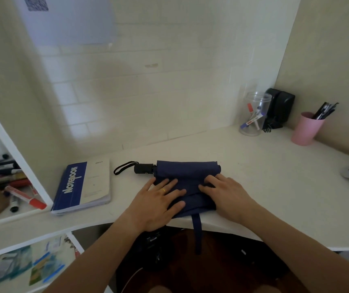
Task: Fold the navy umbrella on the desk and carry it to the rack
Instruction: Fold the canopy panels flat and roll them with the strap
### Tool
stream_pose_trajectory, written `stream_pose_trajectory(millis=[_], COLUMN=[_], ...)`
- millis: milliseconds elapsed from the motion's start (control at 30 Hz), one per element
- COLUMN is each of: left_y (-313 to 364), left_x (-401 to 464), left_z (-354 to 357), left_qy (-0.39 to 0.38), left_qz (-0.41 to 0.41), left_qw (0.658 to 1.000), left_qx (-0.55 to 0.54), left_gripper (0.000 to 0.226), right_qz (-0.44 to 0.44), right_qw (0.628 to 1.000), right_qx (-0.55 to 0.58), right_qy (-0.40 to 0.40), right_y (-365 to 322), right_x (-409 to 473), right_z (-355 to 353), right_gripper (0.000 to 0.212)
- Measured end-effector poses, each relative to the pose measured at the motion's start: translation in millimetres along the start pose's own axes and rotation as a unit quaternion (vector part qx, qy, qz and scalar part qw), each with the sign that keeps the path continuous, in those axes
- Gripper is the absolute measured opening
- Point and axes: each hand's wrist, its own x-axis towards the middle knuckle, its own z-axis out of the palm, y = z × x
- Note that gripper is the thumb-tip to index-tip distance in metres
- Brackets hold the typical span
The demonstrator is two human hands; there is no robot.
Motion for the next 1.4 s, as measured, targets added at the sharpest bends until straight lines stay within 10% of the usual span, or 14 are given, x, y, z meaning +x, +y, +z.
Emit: stream_pose_trajectory(millis=[200, 367, 533, 833, 1067, 1400], left_y=[22, 25, 29, 29, 32, 35], left_x=[17, 24, 28, 18, 11, -16], left_z=[-4, 0, 4, 6, 2, 17], left_qy=[0.128, 0.167, 0.083, 0.082, 0.067, -0.019], left_qz=[0.052, 0.085, 0.036, 0.032, 0.033, 0.024], left_qw=[0.99, 0.982, 0.996, 0.994, 0.995, 0.997], left_qx=[0.008, -0.04, -0.018, -0.057, -0.066, -0.07], left_gripper=[0.061, 0.03, 0.066, 0.051, 0.049, 0.064], right_qz=[0.084, 0.156, 0.097, 0.045, 0.075, 0.012], right_qw=[0.987, 0.966, 0.915, 0.956, 0.916, 0.991], right_qx=[0.076, 0.205, 0.289, 0.194, 0.331, 0.13], right_qy=[-0.112, -0.012, -0.264, -0.215, -0.215, 0.001], right_y=[2, 32, 48, 42, 44, 15], right_x=[29, 78, 110, 104, 89, 60], right_z=[-28, -42, -33, -19, -28, -11], right_gripper=[0.025, 0.034, 0.073, 0.071, 0.056, 0.046])
